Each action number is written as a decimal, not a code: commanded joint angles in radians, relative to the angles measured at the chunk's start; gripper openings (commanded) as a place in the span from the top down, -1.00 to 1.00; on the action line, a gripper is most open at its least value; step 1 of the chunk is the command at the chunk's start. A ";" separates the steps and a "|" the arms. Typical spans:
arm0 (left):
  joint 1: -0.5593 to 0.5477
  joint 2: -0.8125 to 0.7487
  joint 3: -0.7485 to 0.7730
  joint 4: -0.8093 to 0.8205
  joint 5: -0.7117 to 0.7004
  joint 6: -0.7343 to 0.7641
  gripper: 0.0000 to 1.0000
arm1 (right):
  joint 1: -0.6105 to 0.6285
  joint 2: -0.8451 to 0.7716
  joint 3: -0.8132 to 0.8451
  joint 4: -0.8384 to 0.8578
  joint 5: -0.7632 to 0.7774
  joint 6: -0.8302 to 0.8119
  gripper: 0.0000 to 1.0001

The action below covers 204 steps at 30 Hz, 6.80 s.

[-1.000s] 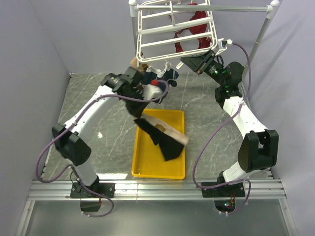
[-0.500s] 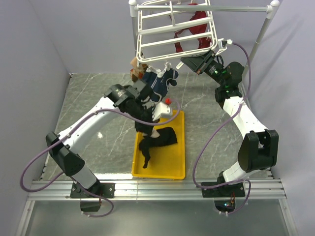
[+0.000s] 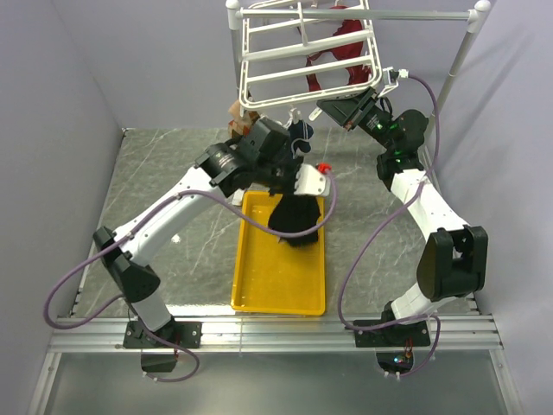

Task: Clip the underwear to the hanger

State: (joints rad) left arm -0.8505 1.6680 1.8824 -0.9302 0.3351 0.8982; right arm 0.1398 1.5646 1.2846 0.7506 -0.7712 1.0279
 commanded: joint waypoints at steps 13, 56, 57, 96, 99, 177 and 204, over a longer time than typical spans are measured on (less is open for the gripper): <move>0.106 0.107 0.188 0.318 0.122 0.097 1.00 | 0.023 0.041 0.059 0.102 -0.008 0.066 1.00; 0.300 0.200 0.250 0.461 0.505 0.022 1.00 | 0.023 0.144 0.114 0.280 -0.166 0.092 1.00; 0.301 0.206 0.257 0.462 0.504 0.013 1.00 | 0.024 0.144 0.113 0.282 -0.169 0.087 1.00; 0.277 0.150 0.207 0.004 0.357 0.299 1.00 | 0.009 0.187 0.180 0.320 -0.234 0.061 1.00; 0.240 0.061 0.097 -0.133 0.256 0.433 1.00 | 0.009 0.189 0.179 0.322 -0.235 0.061 1.00; 0.093 -0.036 0.002 0.157 -0.113 0.400 1.00 | 0.021 0.219 0.203 0.355 -0.226 0.123 1.00; 0.237 0.213 0.438 0.103 0.059 0.151 0.99 | 0.018 0.219 0.179 0.408 -0.232 0.103 1.00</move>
State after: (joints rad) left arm -0.6285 1.9396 2.2906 -0.8433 0.3546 1.1004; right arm 0.1398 1.7714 1.4528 1.1416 -1.0023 1.1248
